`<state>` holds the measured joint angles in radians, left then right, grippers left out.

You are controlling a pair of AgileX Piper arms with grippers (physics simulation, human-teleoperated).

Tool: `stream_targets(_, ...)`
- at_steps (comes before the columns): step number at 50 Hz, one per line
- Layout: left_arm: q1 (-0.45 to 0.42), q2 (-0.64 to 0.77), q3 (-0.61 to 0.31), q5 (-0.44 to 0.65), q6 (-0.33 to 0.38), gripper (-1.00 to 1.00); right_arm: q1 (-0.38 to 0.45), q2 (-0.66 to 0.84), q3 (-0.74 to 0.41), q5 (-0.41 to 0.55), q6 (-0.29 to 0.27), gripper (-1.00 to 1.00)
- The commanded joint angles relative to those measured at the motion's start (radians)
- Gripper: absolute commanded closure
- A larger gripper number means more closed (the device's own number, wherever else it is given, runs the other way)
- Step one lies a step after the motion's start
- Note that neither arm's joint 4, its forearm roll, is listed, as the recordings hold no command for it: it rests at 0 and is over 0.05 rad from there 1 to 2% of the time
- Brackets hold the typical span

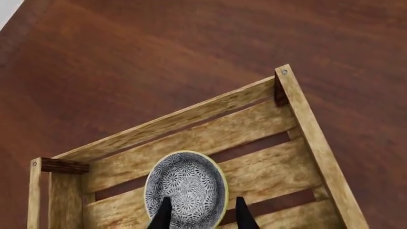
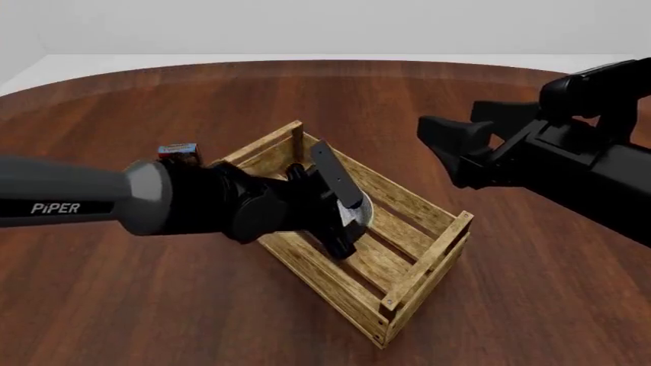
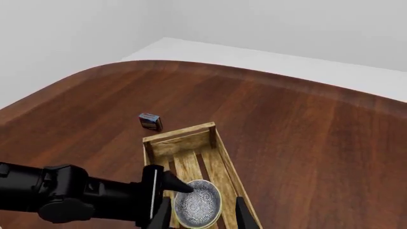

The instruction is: Stack the right bowl on the left bowl and place them in the tray.

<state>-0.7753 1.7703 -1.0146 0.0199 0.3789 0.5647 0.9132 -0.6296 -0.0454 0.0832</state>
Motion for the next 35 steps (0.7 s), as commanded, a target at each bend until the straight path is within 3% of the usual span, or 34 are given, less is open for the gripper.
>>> stream_targets(1, 0.013, -0.104, 0.027, 0.014, 0.004, -1.00, 0.000, 0.001, 0.000, 0.000, -0.001, -1.00)
stream_targets(21, 0.063, -0.339, 0.088, 0.028, -0.051, -1.00, -0.001, 0.000, 0.000, -0.001, 0.000, -1.00)
stream_targets(26, 0.067, -0.386, 0.094, 0.040, -0.092, -1.00, 0.001, 0.001, 0.000, -0.001, 0.000, -1.00)
stream_targets(35, 0.130, -0.506, 0.110, 0.049, -0.131, -1.00, -0.002, 0.002, 0.001, -0.003, -0.001, -1.00)
